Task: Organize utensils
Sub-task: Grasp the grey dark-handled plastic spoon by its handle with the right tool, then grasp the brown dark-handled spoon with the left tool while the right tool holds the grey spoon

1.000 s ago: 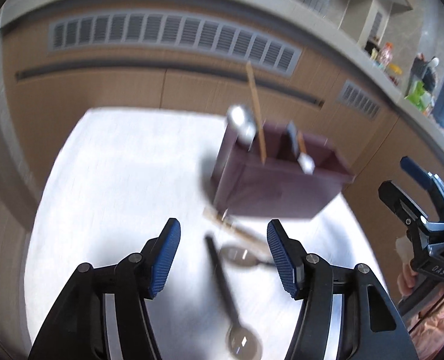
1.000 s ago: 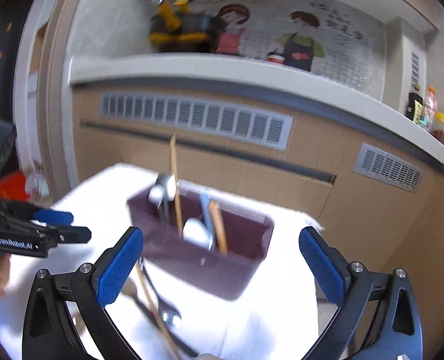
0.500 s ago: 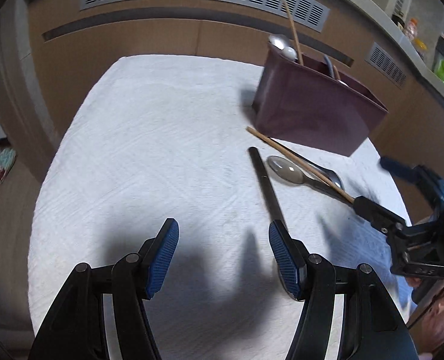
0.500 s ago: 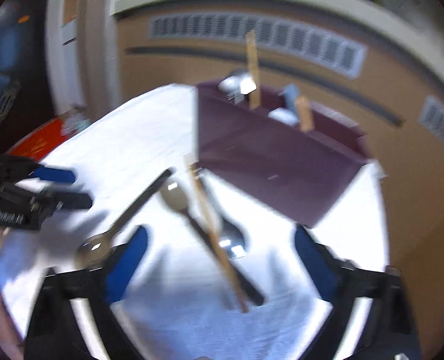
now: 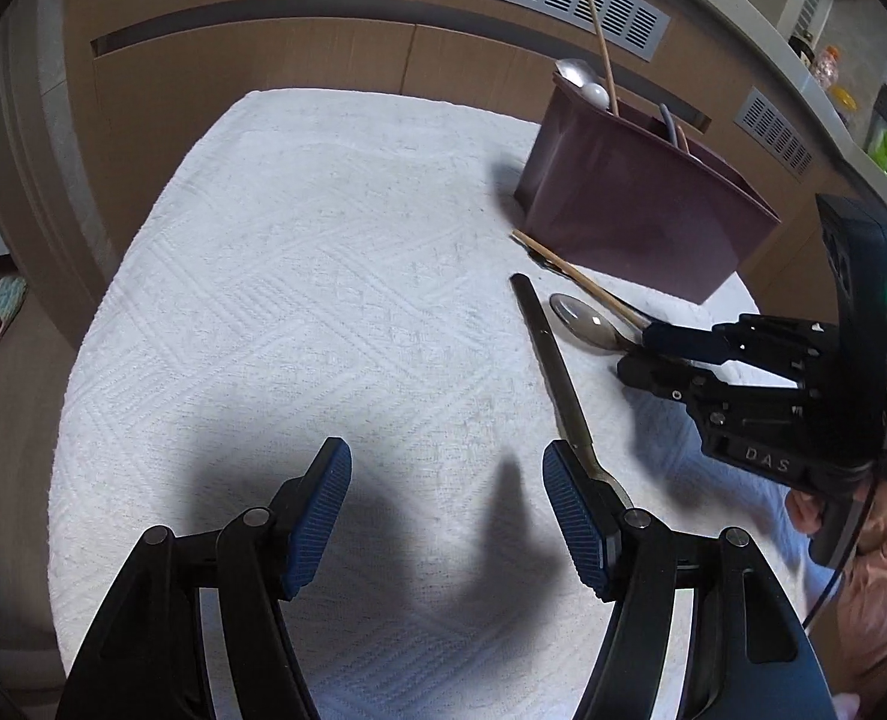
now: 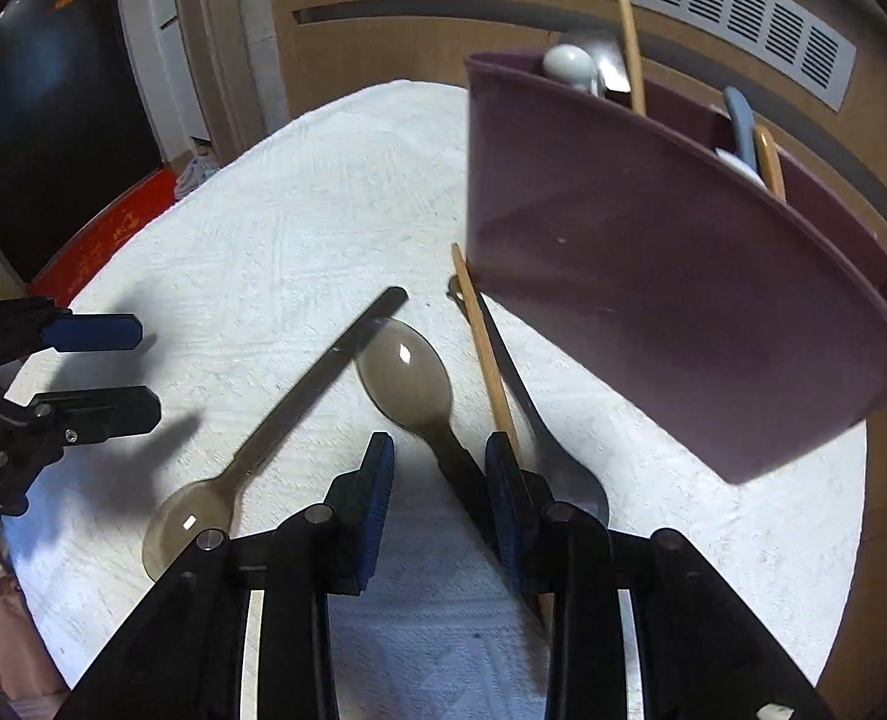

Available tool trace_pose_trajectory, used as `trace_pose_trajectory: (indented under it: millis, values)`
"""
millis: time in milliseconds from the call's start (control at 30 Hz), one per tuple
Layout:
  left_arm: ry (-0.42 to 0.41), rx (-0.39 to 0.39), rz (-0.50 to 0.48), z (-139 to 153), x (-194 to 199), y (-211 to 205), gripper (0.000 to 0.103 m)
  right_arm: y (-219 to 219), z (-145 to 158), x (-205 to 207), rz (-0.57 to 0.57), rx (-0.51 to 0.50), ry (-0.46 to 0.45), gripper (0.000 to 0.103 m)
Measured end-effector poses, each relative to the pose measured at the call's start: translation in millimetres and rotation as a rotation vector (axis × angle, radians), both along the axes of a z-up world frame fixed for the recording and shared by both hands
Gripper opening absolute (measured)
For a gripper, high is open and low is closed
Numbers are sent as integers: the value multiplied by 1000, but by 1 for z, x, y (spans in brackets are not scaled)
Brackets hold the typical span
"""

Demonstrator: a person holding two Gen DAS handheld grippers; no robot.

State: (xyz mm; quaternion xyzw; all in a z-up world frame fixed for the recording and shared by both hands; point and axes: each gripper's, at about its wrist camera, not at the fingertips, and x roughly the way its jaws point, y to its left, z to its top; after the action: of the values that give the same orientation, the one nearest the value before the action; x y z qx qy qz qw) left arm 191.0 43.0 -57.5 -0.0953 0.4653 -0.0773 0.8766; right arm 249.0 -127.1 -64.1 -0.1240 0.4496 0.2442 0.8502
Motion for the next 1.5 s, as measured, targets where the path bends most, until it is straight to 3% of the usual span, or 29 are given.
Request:
trace_pose_trajectory:
  millis: [133, 300, 500, 667, 833, 1167, 1500]
  values:
    - [13, -26, -45, -2, -1, -11, 67, -17, -3, -10, -29, 38, 25, 28]
    - [24, -6, -84, -4, -1, -25, 67, -36, -3, -36, -83, 74, 58, 28]
    - [39, 9, -106, -5, 1, -37, 67, -44, -3, -69, -123, 146, 98, 34]
    - [36, 15, -94, -2, 1, -37, 67, -32, 0, -76, -63, 217, 149, 34]
    - [25, 14, -63, 1, 1, -25, 69, -8, 2, -55, -48, 101, 43, 34]
    - [32, 14, -29, -1, -4, -10, 69, 21, 2, 0, -37, 16, -12, 31]
    - [21, 47, -165, 0, -29, -52, 69, -46, 46, -46, -185, 160, -70, 30]
